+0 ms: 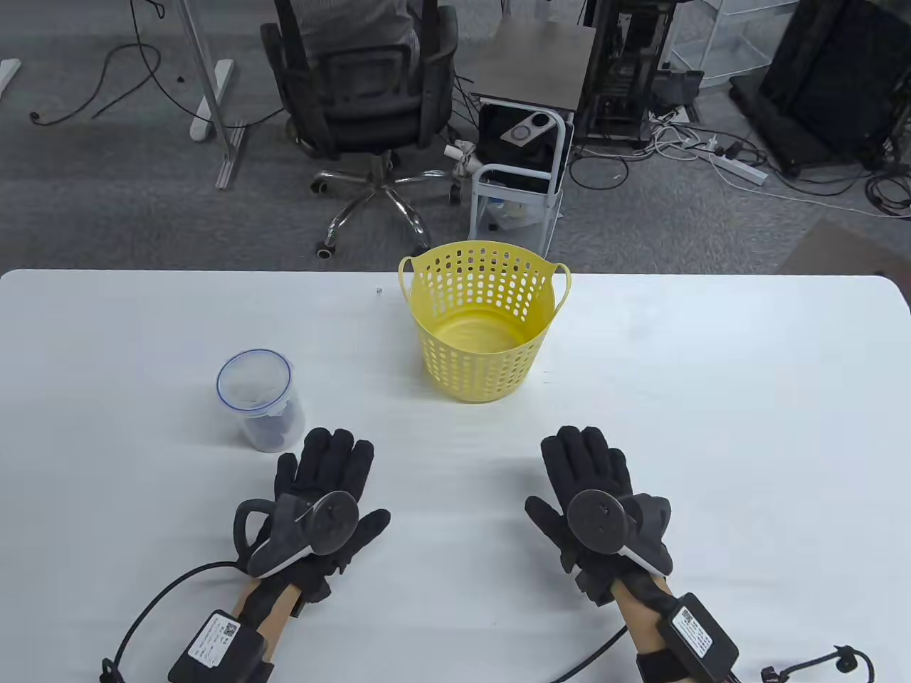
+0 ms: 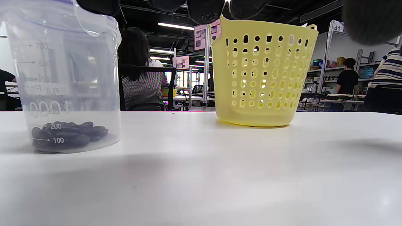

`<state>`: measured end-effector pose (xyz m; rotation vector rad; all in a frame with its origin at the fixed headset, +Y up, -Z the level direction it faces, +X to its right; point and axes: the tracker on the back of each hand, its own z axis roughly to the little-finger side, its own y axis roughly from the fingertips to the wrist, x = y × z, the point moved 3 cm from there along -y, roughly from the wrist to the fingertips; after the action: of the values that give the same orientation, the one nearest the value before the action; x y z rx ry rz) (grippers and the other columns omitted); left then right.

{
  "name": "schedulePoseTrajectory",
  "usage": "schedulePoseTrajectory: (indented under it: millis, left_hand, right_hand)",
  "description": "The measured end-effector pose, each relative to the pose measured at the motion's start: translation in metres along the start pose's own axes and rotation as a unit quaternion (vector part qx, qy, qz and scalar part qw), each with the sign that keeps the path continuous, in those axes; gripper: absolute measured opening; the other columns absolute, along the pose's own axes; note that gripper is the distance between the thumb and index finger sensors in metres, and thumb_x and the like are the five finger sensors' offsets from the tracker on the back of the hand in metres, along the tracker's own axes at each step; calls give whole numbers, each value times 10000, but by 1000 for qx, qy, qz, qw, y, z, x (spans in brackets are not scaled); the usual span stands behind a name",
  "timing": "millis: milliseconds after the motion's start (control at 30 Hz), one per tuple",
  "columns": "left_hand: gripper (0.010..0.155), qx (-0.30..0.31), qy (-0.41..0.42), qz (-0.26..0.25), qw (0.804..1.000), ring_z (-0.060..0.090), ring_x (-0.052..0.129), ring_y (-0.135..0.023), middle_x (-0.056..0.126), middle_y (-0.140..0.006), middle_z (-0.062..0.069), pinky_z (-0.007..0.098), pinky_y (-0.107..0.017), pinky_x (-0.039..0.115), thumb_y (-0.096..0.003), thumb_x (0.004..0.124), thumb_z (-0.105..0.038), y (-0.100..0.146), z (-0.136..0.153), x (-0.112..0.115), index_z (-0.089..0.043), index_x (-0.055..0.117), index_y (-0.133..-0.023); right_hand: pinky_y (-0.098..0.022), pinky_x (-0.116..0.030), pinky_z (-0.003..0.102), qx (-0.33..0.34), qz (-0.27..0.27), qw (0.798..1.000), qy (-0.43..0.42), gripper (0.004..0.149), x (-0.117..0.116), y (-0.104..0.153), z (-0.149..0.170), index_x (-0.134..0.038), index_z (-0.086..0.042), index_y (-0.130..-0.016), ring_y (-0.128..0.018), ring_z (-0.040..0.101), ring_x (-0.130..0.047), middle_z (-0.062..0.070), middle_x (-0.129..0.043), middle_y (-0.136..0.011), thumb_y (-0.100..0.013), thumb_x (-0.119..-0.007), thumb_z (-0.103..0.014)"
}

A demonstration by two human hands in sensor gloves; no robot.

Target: Pour Go stones into a laundry basket

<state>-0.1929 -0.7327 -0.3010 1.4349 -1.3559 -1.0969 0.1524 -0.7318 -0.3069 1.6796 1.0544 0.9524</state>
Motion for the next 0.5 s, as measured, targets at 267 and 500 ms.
schedulePoseTrajectory:
  millis: [267, 500]
  left_hand:
    - [933, -2, 2, -2, 1000, 329, 295, -1160, 299, -1230, -19, 661, -761, 444, -362, 702, -802, 0, 1, 1, -384, 323, -1105]
    - [923, -20, -3, -20, 1000, 326, 299, -1162, 311, -1231, -21, 663, -763, 438, -359, 713, -797, -1, 13, -11, -394, 348, -1105]
  right_hand:
    - [-716, -412, 680, 5, 8, 1000, -6, 818, 3, 1, 0, -482, -197, -1064, -1055, 504, -399, 170, -442, -1164, -427, -792, -606]
    - [-716, -416, 678, 7, 11, 1000, -11, 817, 5, 1, 0, -488, -195, -1063, -1053, 503, -408, 174, -452, -1161, -426, -792, -605]
